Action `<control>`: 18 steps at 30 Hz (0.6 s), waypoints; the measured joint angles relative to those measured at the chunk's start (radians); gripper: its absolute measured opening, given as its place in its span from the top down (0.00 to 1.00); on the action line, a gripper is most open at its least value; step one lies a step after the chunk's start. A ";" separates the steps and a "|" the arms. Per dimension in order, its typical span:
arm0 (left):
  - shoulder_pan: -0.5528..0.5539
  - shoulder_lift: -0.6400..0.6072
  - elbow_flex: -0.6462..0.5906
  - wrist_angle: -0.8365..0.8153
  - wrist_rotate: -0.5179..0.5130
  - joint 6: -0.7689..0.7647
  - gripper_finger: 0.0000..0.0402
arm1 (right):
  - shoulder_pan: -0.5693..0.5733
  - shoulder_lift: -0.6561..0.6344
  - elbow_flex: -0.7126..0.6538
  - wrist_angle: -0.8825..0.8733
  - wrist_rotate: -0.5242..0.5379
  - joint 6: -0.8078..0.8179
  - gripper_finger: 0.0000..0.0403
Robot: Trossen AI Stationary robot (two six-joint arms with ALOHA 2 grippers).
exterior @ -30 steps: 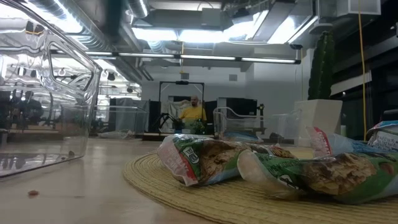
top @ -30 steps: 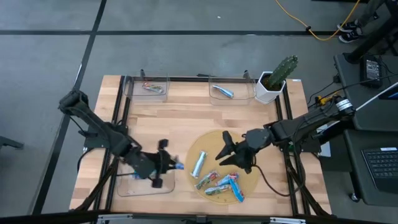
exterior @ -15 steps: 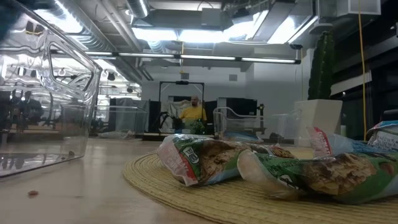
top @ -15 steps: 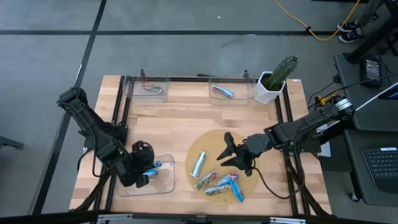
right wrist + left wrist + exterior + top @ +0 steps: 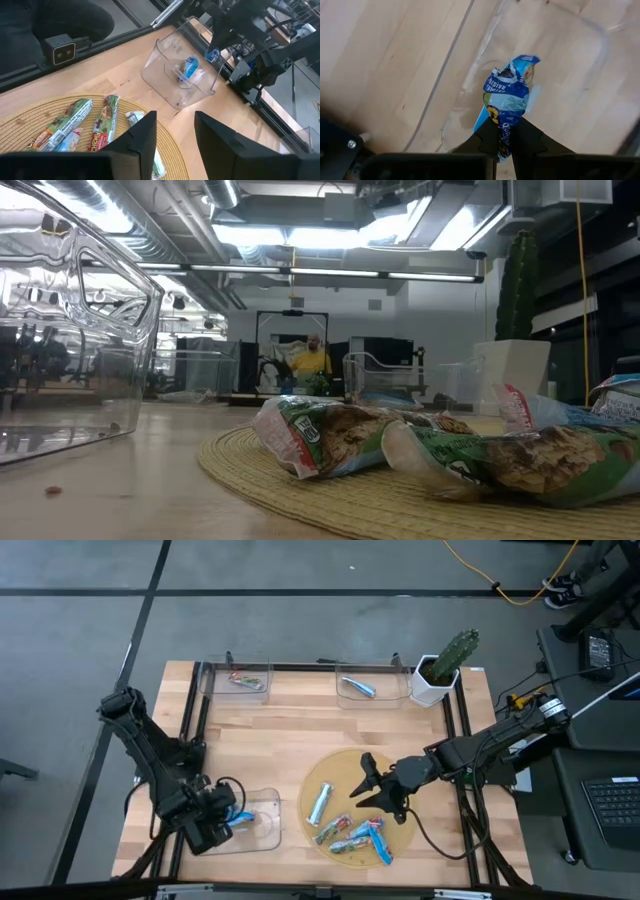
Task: Pick and place Granola Bars by type
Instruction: Put the blue granola bar into the bottom transparent bin
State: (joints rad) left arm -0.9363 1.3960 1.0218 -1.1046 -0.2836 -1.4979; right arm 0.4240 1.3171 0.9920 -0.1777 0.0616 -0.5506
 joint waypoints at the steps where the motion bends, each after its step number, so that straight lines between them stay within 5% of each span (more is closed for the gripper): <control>1: 0.000 0.011 0.000 -0.001 0.009 0.000 0.95 | 0.000 0.000 0.000 -0.003 0.000 0.000 0.67; 11: 0.000 0.083 0.000 -0.011 0.025 0.026 0.90 | 0.000 0.000 0.000 -0.005 -0.002 -0.001 0.67; 18: 0.000 0.084 0.000 -0.014 0.040 0.027 0.77 | 0.000 0.000 0.000 -0.007 -0.002 -0.002 0.67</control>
State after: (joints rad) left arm -0.9362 1.4799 1.0218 -1.1189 -0.2434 -1.4706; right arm 0.4240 1.3174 0.9920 -0.1843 0.0597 -0.5526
